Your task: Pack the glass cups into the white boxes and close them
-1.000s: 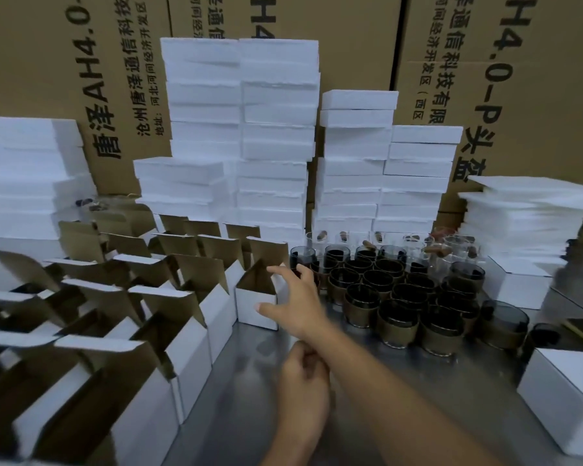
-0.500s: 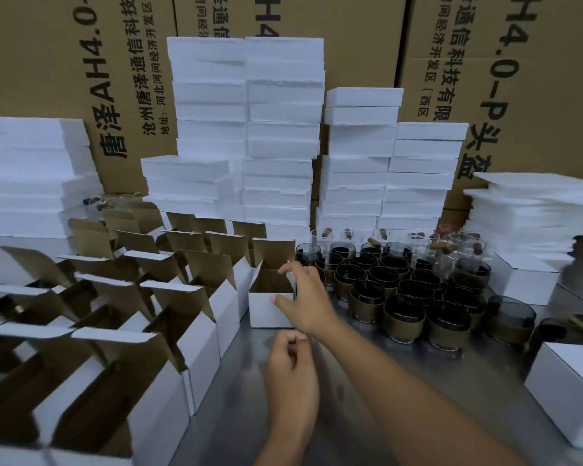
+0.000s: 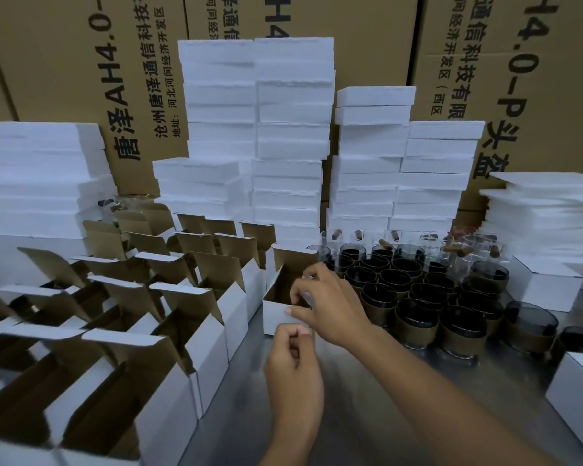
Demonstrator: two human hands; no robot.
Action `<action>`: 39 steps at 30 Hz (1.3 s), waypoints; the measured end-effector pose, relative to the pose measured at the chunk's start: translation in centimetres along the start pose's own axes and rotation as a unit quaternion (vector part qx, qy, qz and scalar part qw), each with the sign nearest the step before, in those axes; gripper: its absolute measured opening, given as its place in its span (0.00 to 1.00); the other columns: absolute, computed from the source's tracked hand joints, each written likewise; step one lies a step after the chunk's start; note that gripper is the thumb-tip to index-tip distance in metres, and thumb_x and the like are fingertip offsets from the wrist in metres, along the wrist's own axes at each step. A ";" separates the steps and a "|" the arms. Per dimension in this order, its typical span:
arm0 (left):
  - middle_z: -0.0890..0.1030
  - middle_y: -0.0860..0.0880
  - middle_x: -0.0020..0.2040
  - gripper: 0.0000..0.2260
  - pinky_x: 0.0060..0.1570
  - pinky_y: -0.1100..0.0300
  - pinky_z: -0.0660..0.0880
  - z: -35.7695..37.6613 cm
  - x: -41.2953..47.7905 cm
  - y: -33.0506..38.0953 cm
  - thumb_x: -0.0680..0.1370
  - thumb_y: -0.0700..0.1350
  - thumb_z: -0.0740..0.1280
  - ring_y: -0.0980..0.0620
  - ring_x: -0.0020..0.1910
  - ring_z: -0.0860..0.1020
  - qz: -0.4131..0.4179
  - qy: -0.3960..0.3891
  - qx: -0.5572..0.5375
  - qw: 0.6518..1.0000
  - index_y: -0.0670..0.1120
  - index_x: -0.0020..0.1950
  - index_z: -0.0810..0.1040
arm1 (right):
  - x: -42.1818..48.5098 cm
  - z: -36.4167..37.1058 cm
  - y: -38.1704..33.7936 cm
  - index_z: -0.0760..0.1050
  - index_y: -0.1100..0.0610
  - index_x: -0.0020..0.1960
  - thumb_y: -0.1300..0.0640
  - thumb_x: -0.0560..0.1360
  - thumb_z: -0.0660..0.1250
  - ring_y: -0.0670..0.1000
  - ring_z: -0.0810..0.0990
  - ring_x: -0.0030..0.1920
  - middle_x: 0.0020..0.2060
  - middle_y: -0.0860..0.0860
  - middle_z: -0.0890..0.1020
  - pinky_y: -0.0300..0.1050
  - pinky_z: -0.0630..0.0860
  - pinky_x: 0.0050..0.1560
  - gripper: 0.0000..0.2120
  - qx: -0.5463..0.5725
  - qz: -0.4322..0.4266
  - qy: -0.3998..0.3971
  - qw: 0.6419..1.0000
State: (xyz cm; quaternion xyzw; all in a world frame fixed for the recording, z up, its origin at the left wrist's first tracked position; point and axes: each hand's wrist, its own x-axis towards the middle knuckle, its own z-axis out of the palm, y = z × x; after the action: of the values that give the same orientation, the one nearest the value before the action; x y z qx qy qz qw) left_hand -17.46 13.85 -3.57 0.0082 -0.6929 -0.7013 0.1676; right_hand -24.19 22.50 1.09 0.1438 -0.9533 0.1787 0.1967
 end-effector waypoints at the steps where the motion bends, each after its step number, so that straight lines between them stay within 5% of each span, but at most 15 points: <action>1: 0.72 0.51 0.28 0.11 0.25 0.65 0.65 -0.1 0.1 0.1 0.80 0.45 0.60 0.58 0.26 0.67 0.006 0.012 -0.001 1.000 0.51 0.38 0.73 | -0.2 -0.3 0.0 0.75 0.48 0.46 0.46 0.74 0.68 0.50 0.70 0.60 0.60 0.48 0.69 0.46 0.65 0.57 0.07 -0.001 -0.002 -0.001 1.000; 5: 0.76 0.57 0.34 0.09 0.31 0.70 0.69 -0.3 0.2 0.3 0.80 0.45 0.60 0.62 0.35 0.74 0.063 0.065 0.019 0.996 0.53 0.40 0.72 | -1.6 -1.8 0.0 0.75 0.49 0.42 0.46 0.74 0.68 0.47 0.71 0.59 0.61 0.46 0.70 0.45 0.66 0.60 0.07 0.004 -0.004 0.001 1.000; 9: 0.72 0.59 0.45 0.03 0.36 0.80 0.67 0.1 0.4 0.4 0.78 0.48 0.62 0.71 0.48 0.69 0.114 0.103 0.056 0.987 0.56 0.45 0.71 | -4.6 -3.2 0.6 0.72 0.48 0.40 0.49 0.75 0.68 0.46 0.66 0.66 0.67 0.45 0.66 0.44 0.67 0.59 0.07 0.057 0.030 0.046 0.997; 13: 0.65 0.68 0.53 0.06 0.45 0.81 0.66 0.5 0.0 0.4 0.76 0.51 0.65 0.74 0.55 0.65 0.161 -0.008 0.068 0.985 0.64 0.49 0.74 | -8.4 -3.5 1.5 0.72 0.49 0.43 0.53 0.76 0.66 0.45 0.60 0.72 0.72 0.44 0.62 0.43 0.66 0.64 0.04 0.086 0.040 0.081 0.992; 18: 0.69 0.60 0.58 0.13 0.54 0.80 0.62 0.6 -0.7 0.2 0.77 0.43 0.66 0.67 0.60 0.67 0.230 -0.154 0.091 0.957 0.64 0.48 0.76 | -12.1 -3.0 2.1 0.73 0.50 0.47 0.54 0.78 0.64 0.44 0.62 0.71 0.71 0.44 0.64 0.39 0.66 0.61 0.02 0.084 0.037 0.096 0.991; 23: 0.68 0.61 0.60 0.11 0.54 0.69 0.70 1.0 -1.0 -0.4 0.77 0.47 0.65 0.66 0.61 0.68 0.229 -0.199 0.111 0.946 0.65 0.50 0.75 | -14.3 -2.5 3.2 0.75 0.44 0.54 0.53 0.78 0.64 0.33 0.60 0.68 0.69 0.38 0.64 0.33 0.64 0.59 0.07 0.133 0.069 0.136 0.979; 28: 0.66 0.61 0.63 0.14 0.50 0.73 0.69 1.2 -1.0 -0.9 0.77 0.47 0.65 0.70 0.62 0.65 0.238 -0.203 0.154 0.937 0.68 0.51 0.70 | -14.7 -1.9 3.6 0.48 0.26 0.64 0.49 0.78 0.62 0.21 0.46 0.64 0.69 0.27 0.48 0.21 0.54 0.60 0.28 0.144 0.080 0.101 0.981; 31: 0.66 0.59 0.65 0.14 0.52 0.69 0.71 1.3 -1.1 -1.1 0.77 0.48 0.64 0.67 0.61 0.67 0.246 -0.205 0.157 0.934 0.69 0.53 0.69 | -14.5 -1.5 4.0 0.46 0.27 0.66 0.47 0.78 0.61 0.19 0.44 0.62 0.69 0.27 0.47 0.23 0.53 0.61 0.28 0.120 0.067 0.102 0.985; 35: 0.67 0.57 0.64 0.11 0.54 0.62 0.74 1.4 -1.0 -1.2 0.78 0.48 0.65 0.63 0.61 0.69 0.256 -0.201 0.155 0.933 0.63 0.56 0.73 | -14.2 -2.2 4.7 0.66 0.39 0.69 0.50 0.77 0.63 0.26 0.61 0.62 0.66 0.35 0.63 0.30 0.63 0.57 0.21 0.127 0.034 0.187 0.973; 39: 0.68 0.56 0.63 0.08 0.54 0.65 0.72 1.4 -0.9 -1.2 0.77 0.47 0.66 0.62 0.60 0.69 0.259 -0.190 0.169 0.932 0.60 0.53 0.75 | -13.9 -3.7 6.7 0.67 0.47 0.68 0.58 0.77 0.63 0.48 0.69 0.66 0.67 0.49 0.68 0.43 0.67 0.63 0.20 0.154 0.117 0.328 0.925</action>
State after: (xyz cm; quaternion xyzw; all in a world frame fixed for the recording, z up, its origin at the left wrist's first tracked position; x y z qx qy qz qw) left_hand -17.24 15.39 -4.92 -0.2767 -0.7983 -0.4943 0.2044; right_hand -13.08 32.80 -3.55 -0.0074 -0.8064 0.3819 0.4515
